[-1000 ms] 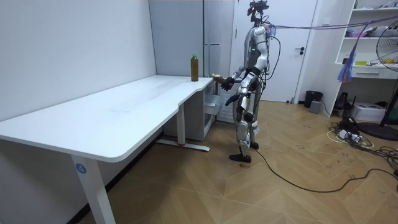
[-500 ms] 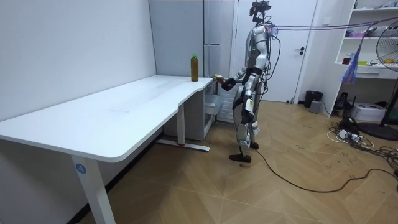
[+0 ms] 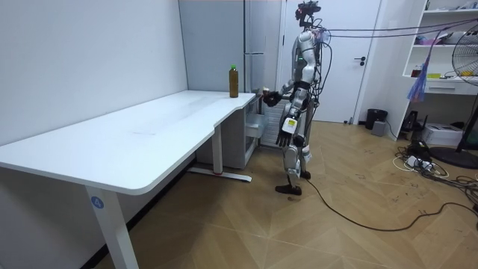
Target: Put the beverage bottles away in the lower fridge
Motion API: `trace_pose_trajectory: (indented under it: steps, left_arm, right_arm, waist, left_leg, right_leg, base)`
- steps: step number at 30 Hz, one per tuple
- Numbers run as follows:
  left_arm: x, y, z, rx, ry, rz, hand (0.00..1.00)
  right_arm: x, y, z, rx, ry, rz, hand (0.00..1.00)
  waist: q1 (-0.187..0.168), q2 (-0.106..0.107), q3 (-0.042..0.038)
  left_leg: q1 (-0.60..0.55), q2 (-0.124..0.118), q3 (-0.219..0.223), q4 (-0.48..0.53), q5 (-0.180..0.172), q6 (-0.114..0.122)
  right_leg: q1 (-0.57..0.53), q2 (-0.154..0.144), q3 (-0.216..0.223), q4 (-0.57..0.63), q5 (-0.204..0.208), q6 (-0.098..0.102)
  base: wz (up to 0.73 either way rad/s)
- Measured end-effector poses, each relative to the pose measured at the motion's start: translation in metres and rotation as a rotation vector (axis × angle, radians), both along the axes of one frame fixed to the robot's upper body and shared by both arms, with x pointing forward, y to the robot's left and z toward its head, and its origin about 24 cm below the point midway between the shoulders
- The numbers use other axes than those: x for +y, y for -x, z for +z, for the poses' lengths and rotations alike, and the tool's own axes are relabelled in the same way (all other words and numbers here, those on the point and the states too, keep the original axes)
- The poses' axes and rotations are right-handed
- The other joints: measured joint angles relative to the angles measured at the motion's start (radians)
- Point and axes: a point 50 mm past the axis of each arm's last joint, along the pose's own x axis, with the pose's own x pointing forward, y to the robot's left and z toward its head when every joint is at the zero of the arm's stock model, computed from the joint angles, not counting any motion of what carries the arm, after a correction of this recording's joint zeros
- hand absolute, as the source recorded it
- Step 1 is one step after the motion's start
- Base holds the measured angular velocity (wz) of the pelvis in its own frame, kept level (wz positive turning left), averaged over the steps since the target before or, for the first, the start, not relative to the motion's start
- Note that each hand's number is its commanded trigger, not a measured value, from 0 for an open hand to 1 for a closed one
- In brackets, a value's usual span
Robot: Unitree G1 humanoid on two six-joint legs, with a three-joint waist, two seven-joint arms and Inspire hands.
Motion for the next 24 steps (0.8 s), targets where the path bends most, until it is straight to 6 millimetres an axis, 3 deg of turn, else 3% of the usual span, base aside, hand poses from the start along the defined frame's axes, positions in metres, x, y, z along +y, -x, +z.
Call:
trace_pose_trajectory:
  steps: [6, 11, 24]
  left_arm:
    - [-0.001, -0.008, 0.001, -0.004, -0.028, -0.13, 0.0]
    - [-0.002, -0.007, 0.001, 0.01, -0.041, -0.189, 0.0]
    - [0.002, 0.0, 0.0, 0.031, -0.011, -0.159, 0.0]
  right_arm:
    - [0.001, -0.009, 0.01, -0.061, -0.155, -0.189, 1.0]
    - [0.002, -0.012, 0.011, -0.086, -0.307, -0.328, 1.0]
    - [0.004, -0.009, 0.002, -0.122, -0.471, -0.422, 1.0]
  waist:
    - [-0.007, 0.008, 0.0072]
    - [-0.003, 0.013, 0.007]
    - [0.001, 0.001, 0.008]
  left_leg:
    - [0.002, 0.0, -0.001, -0.003, 0.0, 0.0]
    - [0.006, -0.001, -0.002, -0.004, 0.0, 0.0]
    - [0.008, -0.001, -0.002, -0.004, 0.0, 0.0]
  right_leg:
    - [0.002, 0.0, -0.003, 0.0, 0.0, 0.0]
    - [0.005, 0.0, -0.005, -0.001, 0.0, 0.0]
    - [0.011, 0.0, -0.005, -0.003, 0.0, 0.0]
  base:
    - [0.0]
    - [0.0]
    - [0.0]
